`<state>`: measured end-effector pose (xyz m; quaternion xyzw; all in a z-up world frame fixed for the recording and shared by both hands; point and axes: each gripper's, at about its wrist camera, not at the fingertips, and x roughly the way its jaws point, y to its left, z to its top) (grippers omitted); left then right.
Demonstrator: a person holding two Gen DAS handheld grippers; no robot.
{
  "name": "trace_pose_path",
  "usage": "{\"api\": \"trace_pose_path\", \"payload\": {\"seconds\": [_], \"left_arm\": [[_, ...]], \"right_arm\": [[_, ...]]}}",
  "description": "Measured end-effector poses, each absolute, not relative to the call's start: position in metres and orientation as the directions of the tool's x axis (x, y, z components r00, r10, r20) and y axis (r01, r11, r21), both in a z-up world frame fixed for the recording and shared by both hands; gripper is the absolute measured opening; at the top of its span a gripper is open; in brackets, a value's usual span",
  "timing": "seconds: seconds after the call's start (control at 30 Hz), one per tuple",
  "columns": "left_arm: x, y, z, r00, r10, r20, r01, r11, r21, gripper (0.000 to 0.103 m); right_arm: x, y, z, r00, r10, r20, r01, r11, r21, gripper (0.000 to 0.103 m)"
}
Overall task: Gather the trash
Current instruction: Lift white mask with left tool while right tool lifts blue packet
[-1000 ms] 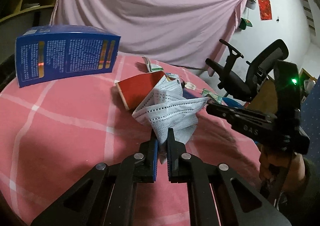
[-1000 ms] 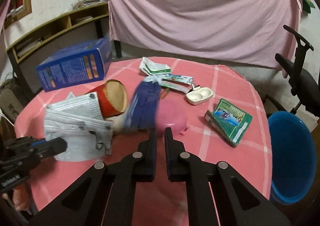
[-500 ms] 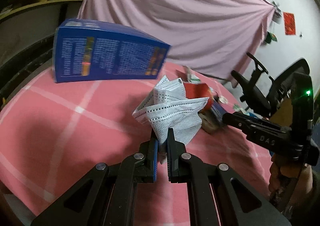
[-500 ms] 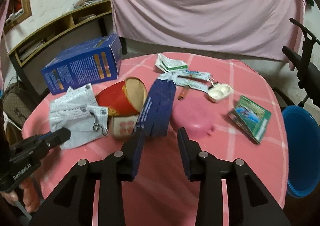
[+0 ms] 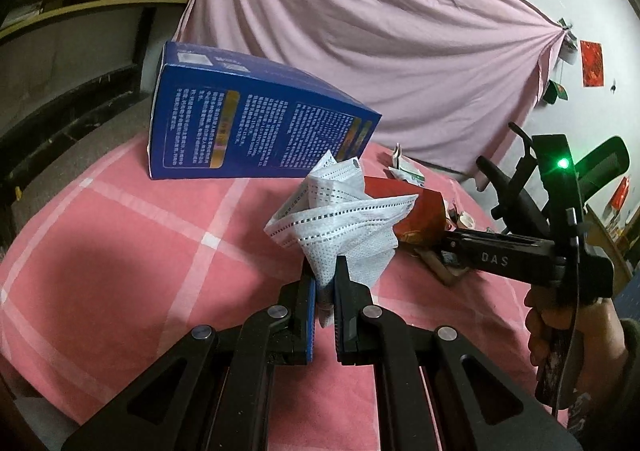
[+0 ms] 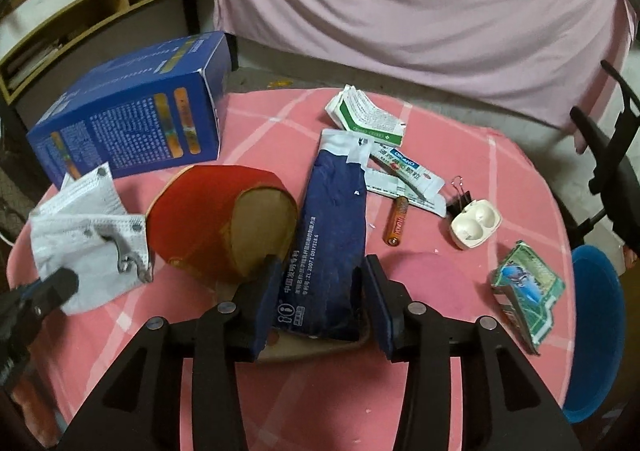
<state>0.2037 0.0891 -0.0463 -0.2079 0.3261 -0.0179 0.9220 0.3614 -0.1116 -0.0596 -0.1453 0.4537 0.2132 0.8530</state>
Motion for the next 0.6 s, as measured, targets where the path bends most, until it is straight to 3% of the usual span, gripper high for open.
{"api": "trace_pose_path", "payload": {"seconds": [0.13,0.23,0.3,0.43,0.6], "left_arm": [[0.209,0.085,-0.046,0.783,-0.163,-0.6,-0.104,0.917,-0.385,0.005],[0.21,0.086,-0.045,0.787,-0.165,-0.595,-0.108,0.912,-0.396,0.005],[0.208,0.088,-0.043,0.798,-0.178,-0.576,-0.1,0.903,-0.419,0.005],[0.2,0.09,-0.038,0.823,-0.162,-0.545,-0.095,0.906,-0.413,0.005],[0.191,0.082,-0.026,0.855,-0.134,-0.502,-0.083,0.918,-0.387,0.005]], "right_arm": [[0.359,-0.112,-0.062,0.5,0.225,-0.836,-0.49,0.87,-0.059,0.037],[0.354,-0.118,-0.061,0.512,0.227,-0.828,-0.476,0.878,-0.054,0.027],[0.35,-0.124,-0.06,0.517,0.235,-0.823,-0.465,0.884,-0.04,0.013],[0.335,-0.134,-0.057,0.558,0.263,-0.787,-0.451,0.892,-0.022,0.012],[0.299,-0.152,-0.04,0.656,0.353,-0.667,-0.464,0.886,0.014,0.012]]}}
